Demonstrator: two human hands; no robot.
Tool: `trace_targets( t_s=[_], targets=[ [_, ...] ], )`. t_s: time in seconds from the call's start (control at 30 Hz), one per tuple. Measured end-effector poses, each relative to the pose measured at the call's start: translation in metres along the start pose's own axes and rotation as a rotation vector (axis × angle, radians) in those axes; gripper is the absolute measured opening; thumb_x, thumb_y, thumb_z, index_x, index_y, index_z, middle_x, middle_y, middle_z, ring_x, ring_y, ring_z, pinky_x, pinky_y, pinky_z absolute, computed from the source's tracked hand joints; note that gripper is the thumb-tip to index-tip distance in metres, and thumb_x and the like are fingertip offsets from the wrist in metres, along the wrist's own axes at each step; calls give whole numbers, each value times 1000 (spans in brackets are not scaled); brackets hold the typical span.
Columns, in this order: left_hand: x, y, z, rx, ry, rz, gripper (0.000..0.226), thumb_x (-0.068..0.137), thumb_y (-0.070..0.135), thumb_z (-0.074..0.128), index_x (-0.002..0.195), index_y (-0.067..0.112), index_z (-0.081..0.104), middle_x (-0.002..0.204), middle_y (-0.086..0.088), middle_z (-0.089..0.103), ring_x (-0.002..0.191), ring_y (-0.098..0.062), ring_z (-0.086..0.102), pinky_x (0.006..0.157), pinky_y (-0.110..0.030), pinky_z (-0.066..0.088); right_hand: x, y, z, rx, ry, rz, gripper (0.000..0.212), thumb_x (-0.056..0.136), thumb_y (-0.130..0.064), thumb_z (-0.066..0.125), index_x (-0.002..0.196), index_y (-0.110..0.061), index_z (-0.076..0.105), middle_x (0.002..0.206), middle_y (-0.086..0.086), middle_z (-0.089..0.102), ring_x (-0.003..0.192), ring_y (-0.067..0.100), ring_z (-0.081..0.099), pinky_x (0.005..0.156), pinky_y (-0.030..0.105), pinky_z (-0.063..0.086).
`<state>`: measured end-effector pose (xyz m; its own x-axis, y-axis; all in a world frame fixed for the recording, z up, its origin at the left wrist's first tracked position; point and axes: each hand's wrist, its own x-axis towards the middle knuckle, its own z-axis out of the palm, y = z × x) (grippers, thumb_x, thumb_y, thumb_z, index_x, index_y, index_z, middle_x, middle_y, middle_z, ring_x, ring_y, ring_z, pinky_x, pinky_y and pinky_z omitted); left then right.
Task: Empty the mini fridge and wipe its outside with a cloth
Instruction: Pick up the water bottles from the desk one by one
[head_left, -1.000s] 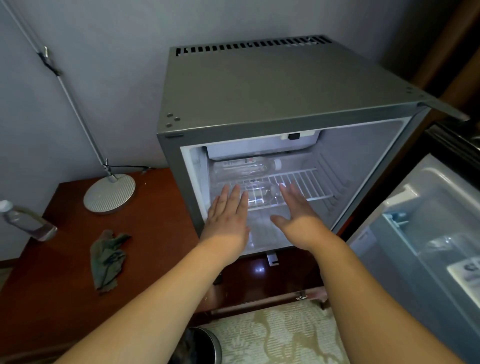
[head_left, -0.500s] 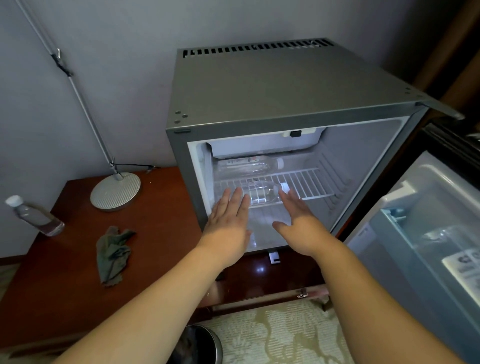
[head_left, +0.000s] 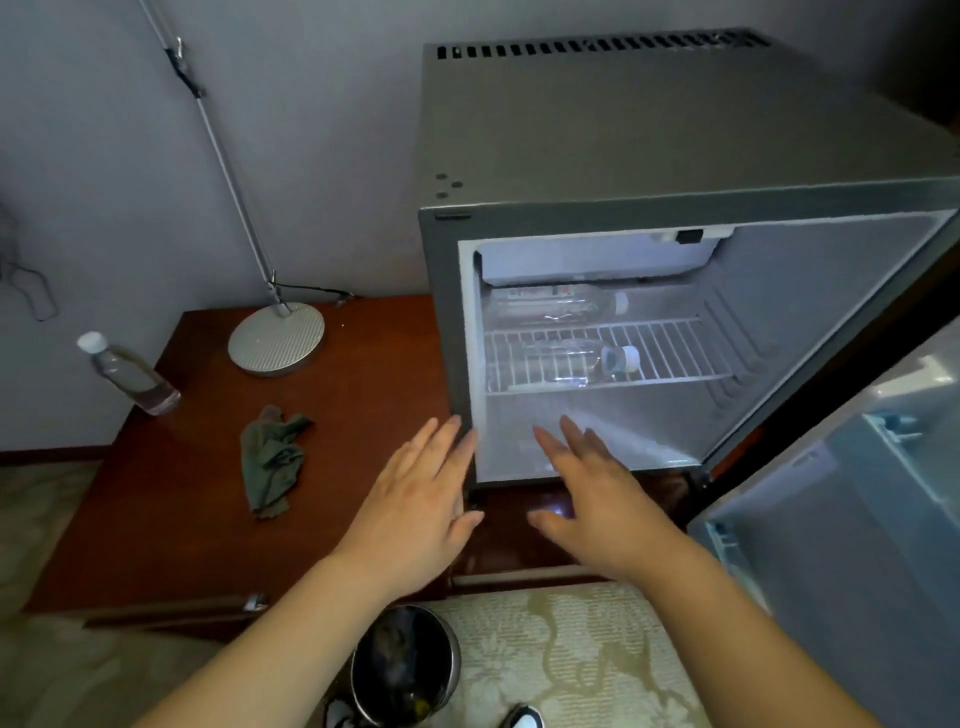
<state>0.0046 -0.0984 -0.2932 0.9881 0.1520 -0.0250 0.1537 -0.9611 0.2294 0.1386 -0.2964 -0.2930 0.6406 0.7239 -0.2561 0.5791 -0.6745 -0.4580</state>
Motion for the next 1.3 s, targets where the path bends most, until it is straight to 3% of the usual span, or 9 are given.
trace_targets(
  t_s=[0.27, 0.53, 0.73, 0.93, 1.03, 1.1, 1.2, 1.3],
  targets=[
    [-82, -105, 1, 20, -69, -333, 82, 98, 60, 43, 159, 34, -6, 168, 4, -9, 155, -19, -9, 125, -40, 6, 43, -102, 68, -120, -189, -176, 91, 89, -67, 52, 158, -43, -2, 169, -6, -8, 156, 23, -2, 124, 49, 18],
    [-137, -256, -33, 17, 36, -551, 80, 97, 59, 46, 160, 31, 5, 168, 0, 7, 154, -23, 7, 123, -41, 17, 139, -242, 113, -257, -238, -362, 90, 89, -66, 51, 159, -40, 0, 169, -3, -9, 156, 27, -4, 124, 47, 17],
    [-158, -394, -61, -42, 104, -629, 80, 95, 59, 50, 160, 29, 12, 166, 1, 14, 153, -21, 11, 123, -41, 20, 247, -380, 130, -371, -193, -447, 91, 89, -60, 58, 159, -38, 5, 169, 2, -6, 155, 30, 4, 123, 46, 19],
    [-170, -497, -77, -108, 122, -684, 82, 94, 58, 53, 159, 28, 14, 166, 1, 16, 153, -21, 12, 124, -42, 20, 350, -495, 149, -306, -83, -490, 87, 89, -50, 60, 160, -33, 12, 169, 8, 0, 152, 36, 16, 120, 47, 29],
    [-171, -524, -75, -141, 113, -687, 82, 94, 58, 53, 159, 28, 13, 166, 1, 16, 153, -21, 12, 124, -43, 21, 391, -524, 172, -339, -139, -426, 85, 91, -46, 58, 159, -35, 8, 169, 4, -3, 153, 36, 14, 119, 50, 30],
    [-172, -534, -71, -179, 101, -693, 83, 94, 58, 54, 159, 29, 13, 166, 2, 15, 153, -20, 11, 123, -43, 22, 413, -531, 186, -383, -200, -359, 75, 94, -38, 57, 158, -31, 19, 168, 6, 8, 146, 40, 30, 113, 50, 38],
    [-174, -543, -65, -222, 76, -690, 85, 93, 59, 56, 159, 31, 11, 166, 5, 13, 153, -18, 10, 123, -43, 24, 427, -529, 198, -350, -160, -299, 41, 92, -18, 59, 132, -21, 52, 135, 10, 44, 113, 41, 60, 90, 45, 55],
    [-165, -546, -65, -294, 48, -658, 89, 91, 60, 58, 159, 31, 10, 166, 5, 13, 153, -17, 10, 123, -44, 24, 417, -515, 195, -294, -69, -301, 23, 89, -13, 65, 112, -16, 64, 105, 8, 49, 91, 38, 65, 78, 40, 54]
  ],
)
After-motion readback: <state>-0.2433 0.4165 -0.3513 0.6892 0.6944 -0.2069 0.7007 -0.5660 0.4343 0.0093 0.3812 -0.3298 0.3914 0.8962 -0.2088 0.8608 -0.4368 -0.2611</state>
